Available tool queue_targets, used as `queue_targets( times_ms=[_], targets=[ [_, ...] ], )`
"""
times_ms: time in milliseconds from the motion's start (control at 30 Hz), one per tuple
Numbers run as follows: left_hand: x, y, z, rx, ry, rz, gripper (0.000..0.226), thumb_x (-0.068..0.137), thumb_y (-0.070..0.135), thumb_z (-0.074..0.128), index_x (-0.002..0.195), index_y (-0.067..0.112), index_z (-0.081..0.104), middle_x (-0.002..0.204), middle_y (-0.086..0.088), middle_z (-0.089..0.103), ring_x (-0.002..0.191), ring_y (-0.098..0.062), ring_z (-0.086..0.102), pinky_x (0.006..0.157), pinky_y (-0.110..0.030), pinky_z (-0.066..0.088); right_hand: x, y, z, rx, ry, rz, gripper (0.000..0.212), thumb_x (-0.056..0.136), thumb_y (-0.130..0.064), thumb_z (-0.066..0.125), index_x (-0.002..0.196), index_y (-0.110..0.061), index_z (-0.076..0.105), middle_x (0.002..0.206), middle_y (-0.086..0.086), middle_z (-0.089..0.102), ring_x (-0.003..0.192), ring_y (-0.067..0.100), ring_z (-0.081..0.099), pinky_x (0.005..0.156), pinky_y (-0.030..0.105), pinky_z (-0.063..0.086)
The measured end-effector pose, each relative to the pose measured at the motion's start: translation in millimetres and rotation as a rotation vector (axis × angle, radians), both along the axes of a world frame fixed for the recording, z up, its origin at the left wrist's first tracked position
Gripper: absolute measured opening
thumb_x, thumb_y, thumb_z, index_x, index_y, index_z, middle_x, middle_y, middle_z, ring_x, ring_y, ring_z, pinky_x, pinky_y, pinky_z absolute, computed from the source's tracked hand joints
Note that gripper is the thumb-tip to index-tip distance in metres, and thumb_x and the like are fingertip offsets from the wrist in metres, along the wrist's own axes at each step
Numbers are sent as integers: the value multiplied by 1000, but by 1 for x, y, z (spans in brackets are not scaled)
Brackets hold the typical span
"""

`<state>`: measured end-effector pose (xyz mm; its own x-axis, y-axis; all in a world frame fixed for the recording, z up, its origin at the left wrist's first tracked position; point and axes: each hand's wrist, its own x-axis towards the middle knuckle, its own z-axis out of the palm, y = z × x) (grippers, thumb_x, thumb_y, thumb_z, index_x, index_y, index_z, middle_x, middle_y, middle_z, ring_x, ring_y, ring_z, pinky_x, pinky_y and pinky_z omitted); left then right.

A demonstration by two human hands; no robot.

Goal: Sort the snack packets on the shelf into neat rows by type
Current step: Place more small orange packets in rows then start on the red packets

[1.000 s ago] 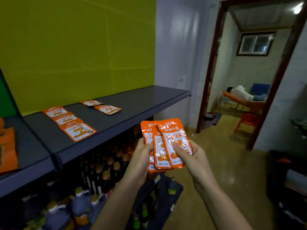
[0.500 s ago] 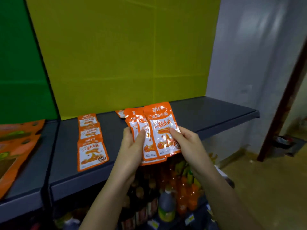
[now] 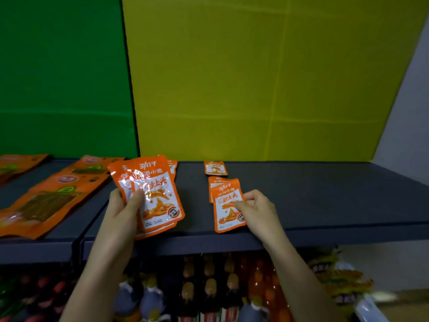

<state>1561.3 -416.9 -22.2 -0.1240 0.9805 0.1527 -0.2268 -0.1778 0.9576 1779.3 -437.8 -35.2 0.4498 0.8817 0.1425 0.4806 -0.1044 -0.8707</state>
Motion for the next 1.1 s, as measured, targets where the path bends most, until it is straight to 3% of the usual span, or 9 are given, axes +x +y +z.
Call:
queue_targets(
  times_ms=[133,300,433,567,633,767,833,967,1100],
  targets=[
    [3,-10,-1,-18,29,22,19,96,23,46,115,19,47,93,3,63,79,-15,62,62,-29,46,-6,-4,2,-67,-280,-39,17,89,-36,51,90,-20,47,102,3,65,96,24,61,79,33,45],
    [7,-14,3,-24,49,0,17,96,20,45,113,20,46,92,5,62,77,-12,61,61,-27,45,-10,-7,9,-143,-495,-28,25,92,-40,45,92,-15,43,108,7,63,98,27,59,81,34,41],
    [12,-12,6,-34,64,-40,15,96,20,45,111,18,46,91,2,62,76,-14,61,61,-28,46,-9,-4,9,-178,-570,-33,35,91,-44,46,101,-11,51,111,7,62,100,27,60,69,29,36],
    [20,-7,7,-35,67,-81,16,96,20,45,112,18,46,90,1,62,75,-14,62,59,-28,46,-4,-6,15,-235,-614,-31,44,89,-50,48,108,-11,51,116,8,60,106,28,58,71,30,36],
    [29,-5,9,-31,79,-118,16,96,20,46,112,18,46,94,-1,63,77,-14,62,62,-28,48,2,-9,20,-160,-633,-62,44,90,-54,42,103,-14,54,112,5,61,104,28,58,72,31,37],
    [68,-1,15,0,105,-224,12,95,17,47,105,21,52,100,-2,67,77,-13,65,62,-24,55,18,-9,34,24,-298,113,48,83,-70,31,80,-30,58,92,-7,67,90,22,61,82,37,47],
    [94,0,17,-4,110,-273,18,95,16,48,113,15,51,101,-6,66,76,-13,64,61,-23,55,28,-5,37,71,-193,203,47,77,-73,38,74,-30,58,81,-9,67,77,16,61,82,40,51],
    [144,3,19,-17,64,-325,28,90,16,58,116,9,52,104,-12,69,67,-11,69,58,-24,58,65,4,39,167,-73,159,31,78,-46,66,88,-17,62,85,1,72,77,16,69,75,37,55],
    [190,4,21,-80,-81,-325,27,90,17,58,115,9,53,103,-11,70,75,-18,69,69,-33,58,116,8,45,176,242,272,19,84,-23,66,95,-8,60,83,5,71,62,8,69,60,19,56]
  ],
)
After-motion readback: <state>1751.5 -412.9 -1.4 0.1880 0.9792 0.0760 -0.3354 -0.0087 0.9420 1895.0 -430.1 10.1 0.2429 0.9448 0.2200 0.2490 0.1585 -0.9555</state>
